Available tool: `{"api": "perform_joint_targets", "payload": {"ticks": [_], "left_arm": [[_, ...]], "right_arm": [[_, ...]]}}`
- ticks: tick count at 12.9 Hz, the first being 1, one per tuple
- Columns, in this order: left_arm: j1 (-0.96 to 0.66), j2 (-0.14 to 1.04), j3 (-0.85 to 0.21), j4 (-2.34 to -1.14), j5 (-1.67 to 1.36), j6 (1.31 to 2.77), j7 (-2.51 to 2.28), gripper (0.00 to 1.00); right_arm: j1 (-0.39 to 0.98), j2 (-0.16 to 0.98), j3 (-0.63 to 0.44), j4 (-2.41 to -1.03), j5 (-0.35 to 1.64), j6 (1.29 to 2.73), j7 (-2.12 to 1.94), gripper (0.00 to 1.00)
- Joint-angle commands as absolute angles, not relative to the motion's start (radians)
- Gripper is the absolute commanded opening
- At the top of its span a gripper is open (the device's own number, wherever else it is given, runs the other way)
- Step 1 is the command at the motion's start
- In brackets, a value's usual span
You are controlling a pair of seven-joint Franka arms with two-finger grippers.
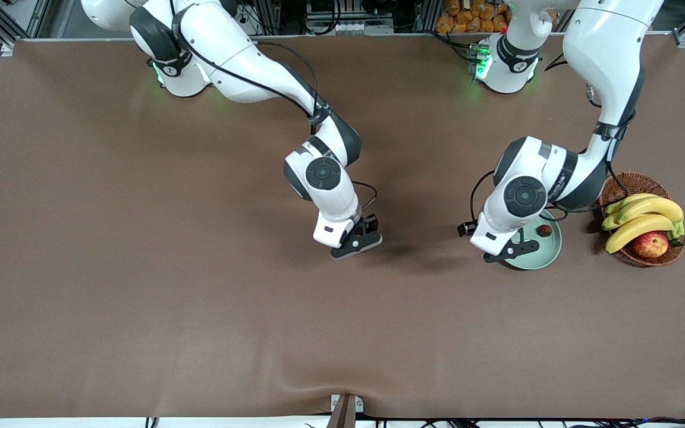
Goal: Collect all strawberries into plate
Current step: 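Set the third strawberry mid-table with the right gripper while the left approaches, then grasp the third strawberry with the left gripper while the right gripper retracts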
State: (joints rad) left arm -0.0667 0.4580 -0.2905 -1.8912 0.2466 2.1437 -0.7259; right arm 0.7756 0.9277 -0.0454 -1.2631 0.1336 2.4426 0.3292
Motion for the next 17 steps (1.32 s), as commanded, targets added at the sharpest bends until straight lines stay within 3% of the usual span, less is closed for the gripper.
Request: {"api": "perform_joint_targets", "payload": {"ticks": [1,4,8,11,15,17], "left_arm": [[-0.11,0.471,-0.29,-1.858,0.238,2.125,-0.799,1.0],[-0.208,0.53,-0.29,-1.78,0.238,2.125,-0.958,1.0],[-0.34,0.668,-0.29,-1.571,0.238,2.123,-1.162,1.0],[-0.446,0.783,-0.287,-1.4,0.238,2.131,-1.229,1.0],[-0.511,0.871,-0.276,-1.322,0.238,2.23,-1.256,0.84],[-0.522,0.902,-0.27,-1.322,0.239,2.279,-1.258,0.81]], "right_arm": [[0.73,0.85,-0.048,-1.261,0.129,2.373,0.347,1.0],[0.658,0.76,-0.063,-1.264,0.127,2.251,0.338,1.0],[0.618,0.643,-0.146,-1.267,0.127,2.078,0.302,1.0],[0.517,0.505,-0.141,-1.368,0.127,1.987,0.169,1.0],[0.347,0.307,-0.141,-1.471,0.127,1.837,0.02,1.0],[0.269,0.243,-0.141,-1.471,0.118,1.758,-0.014,1.0]]}}
